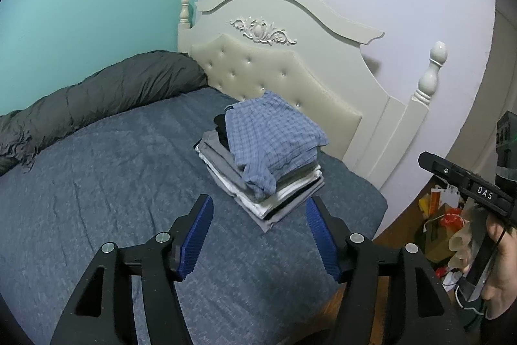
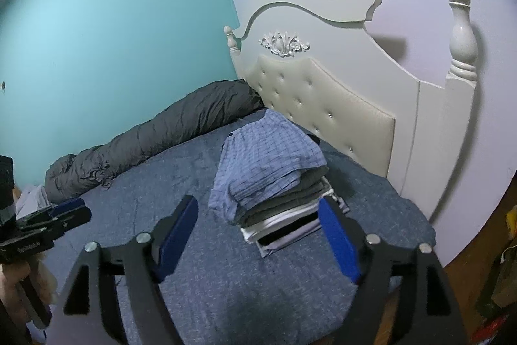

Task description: Fold clothes

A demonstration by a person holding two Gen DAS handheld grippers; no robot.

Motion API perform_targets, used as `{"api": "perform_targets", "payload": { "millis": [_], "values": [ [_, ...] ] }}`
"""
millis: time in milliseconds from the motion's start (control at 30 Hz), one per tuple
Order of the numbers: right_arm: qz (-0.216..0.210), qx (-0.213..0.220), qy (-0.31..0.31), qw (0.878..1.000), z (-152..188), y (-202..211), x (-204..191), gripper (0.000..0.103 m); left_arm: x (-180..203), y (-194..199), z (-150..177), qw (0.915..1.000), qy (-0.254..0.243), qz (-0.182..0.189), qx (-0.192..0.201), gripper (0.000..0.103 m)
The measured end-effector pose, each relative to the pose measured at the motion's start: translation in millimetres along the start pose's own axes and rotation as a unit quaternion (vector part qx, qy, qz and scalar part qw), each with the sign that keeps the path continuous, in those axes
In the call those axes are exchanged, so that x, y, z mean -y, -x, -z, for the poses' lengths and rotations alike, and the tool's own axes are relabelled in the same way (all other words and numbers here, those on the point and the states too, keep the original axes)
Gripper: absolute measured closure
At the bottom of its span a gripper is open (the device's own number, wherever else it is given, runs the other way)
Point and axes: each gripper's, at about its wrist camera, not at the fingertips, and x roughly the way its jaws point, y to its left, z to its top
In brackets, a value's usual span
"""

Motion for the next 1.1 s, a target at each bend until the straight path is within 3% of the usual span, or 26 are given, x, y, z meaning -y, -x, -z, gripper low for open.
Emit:
{"api": "perform_targets", "payload": {
  "millis": [333, 467, 533, 767, 1100],
  "values": [
    [0.004, -0.001, 0.01, 1.0, 21.9, 23.3, -23.4, 0.016, 1.3, 34.4, 20.7, 0.9996, -0.011, -0.014, 0.023, 0.012],
    [0.01, 0.006, 0.01, 1.0, 29.3, 34.5, -30.8, 0.009, 2.3, 45.6, 25.8, 0.9994, -0.009, -0.015, 0.031, 0.01],
    [0.013, 0.01, 0.007, 1.0, 32.6, 39.3, -33.2, 0.007, 2.9, 50.3, 27.6, 0.9993, -0.008, -0.013, 0.034, 0.0],
    [0.017, 0.019, 0.001, 1.0, 42.7, 54.1, -40.1, 0.001, 2.3, 67.9, 36.7, 0.9986, -0.002, -0.021, 0.049, 0.0],
    [0.011, 0.023, 0.013, 1.0, 56.8, 70.0, -49.9, 0.0, 6.0, 84.2, 50.1, 0.9979, -0.001, -0.025, 0.06, 0.0]
  ]
}}
